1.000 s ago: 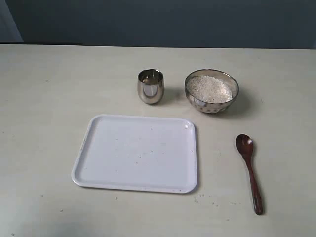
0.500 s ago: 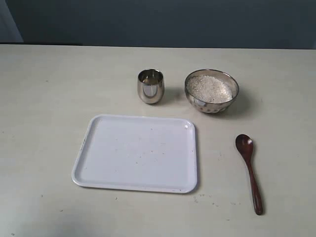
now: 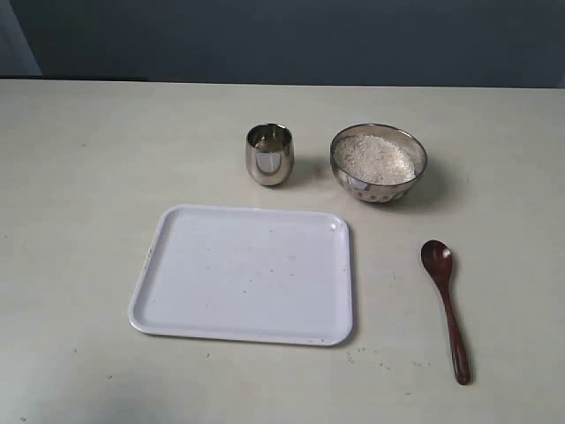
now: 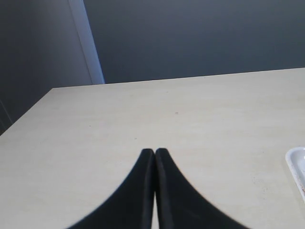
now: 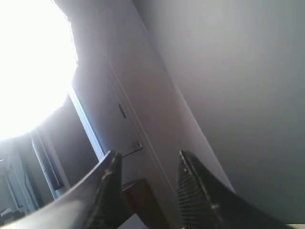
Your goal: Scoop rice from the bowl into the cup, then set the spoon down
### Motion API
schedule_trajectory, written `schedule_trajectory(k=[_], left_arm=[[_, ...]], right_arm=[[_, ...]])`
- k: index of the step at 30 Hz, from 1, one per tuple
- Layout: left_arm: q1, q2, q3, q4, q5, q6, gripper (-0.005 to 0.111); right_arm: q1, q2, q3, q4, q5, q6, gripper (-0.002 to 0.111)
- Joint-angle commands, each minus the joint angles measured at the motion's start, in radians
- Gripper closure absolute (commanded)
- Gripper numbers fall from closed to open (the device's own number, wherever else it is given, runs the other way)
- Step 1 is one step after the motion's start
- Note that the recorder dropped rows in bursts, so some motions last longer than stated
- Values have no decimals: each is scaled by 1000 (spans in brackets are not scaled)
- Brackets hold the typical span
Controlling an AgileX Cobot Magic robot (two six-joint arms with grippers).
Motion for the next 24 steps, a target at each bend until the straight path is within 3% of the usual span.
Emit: schedule_trajectory(k=[1,18,20,22,24], left_arm=[[-2,-4,-3,-1,-13,-2,106],[-2,-4,-3,-1,-13,-2,106],[-2,-4,-3,-1,-13,-2,106],[-2,-4,-3,-1,-13,-2,106],[-2,-4,-3,-1,-13,-2,106]], right_arm=[[0,5,-5,-10,-3,22,71],[0,5,-7,-84,3,110,73],[0,10,-18,-221,129,275,75],[0,40,-48,-507,200,500,77],[0,88,-84,-695,184,529,78]])
